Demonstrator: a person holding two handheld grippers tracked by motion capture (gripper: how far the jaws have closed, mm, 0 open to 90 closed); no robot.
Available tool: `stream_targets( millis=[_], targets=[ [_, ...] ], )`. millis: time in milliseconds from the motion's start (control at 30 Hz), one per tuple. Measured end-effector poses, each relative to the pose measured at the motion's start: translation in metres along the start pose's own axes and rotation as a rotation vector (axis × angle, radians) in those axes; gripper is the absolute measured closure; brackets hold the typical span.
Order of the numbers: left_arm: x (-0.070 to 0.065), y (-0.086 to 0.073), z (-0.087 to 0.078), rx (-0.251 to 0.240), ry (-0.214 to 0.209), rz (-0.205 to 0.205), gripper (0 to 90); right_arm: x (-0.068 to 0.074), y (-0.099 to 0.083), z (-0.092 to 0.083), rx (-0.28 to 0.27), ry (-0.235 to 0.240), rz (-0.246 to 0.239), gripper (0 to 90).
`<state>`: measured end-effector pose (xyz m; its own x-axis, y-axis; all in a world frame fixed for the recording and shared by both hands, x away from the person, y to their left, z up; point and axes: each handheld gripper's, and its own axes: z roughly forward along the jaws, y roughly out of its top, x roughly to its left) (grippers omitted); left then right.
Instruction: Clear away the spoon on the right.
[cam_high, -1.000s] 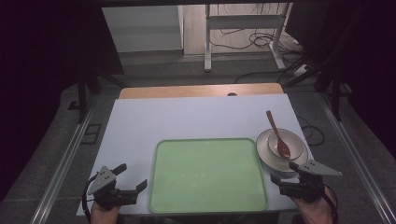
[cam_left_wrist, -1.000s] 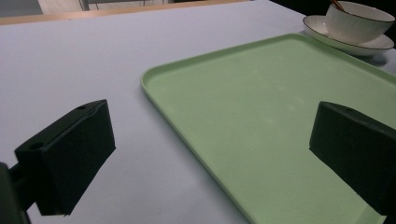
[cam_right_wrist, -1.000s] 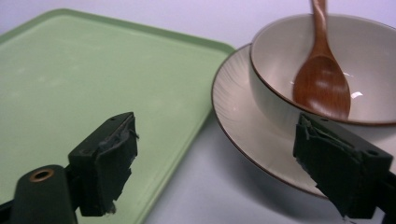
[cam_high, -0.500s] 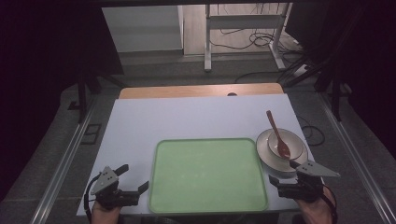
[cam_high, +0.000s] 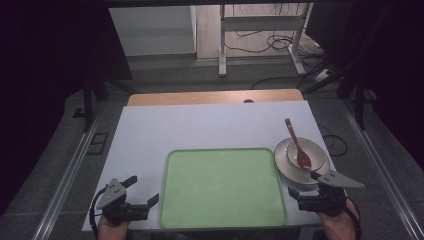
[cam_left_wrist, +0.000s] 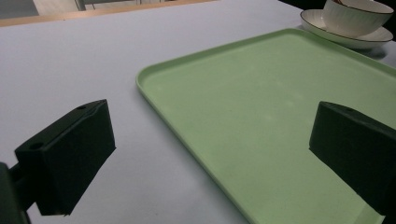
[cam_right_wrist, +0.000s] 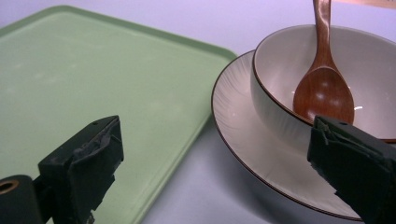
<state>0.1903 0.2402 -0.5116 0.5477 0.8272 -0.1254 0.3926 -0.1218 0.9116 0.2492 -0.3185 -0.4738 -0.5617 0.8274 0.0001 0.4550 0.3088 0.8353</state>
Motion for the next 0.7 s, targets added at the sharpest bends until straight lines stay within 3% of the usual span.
stream_targets(
  millis=[700],
  targets=[
    [0.0011, -0.0002, -0.0008, -0.007, 0.0, -0.01, 0.1, -0.0065, 0.0093, 0.0013, -0.01, -0.047, -0.022, 1.5]
  ],
)
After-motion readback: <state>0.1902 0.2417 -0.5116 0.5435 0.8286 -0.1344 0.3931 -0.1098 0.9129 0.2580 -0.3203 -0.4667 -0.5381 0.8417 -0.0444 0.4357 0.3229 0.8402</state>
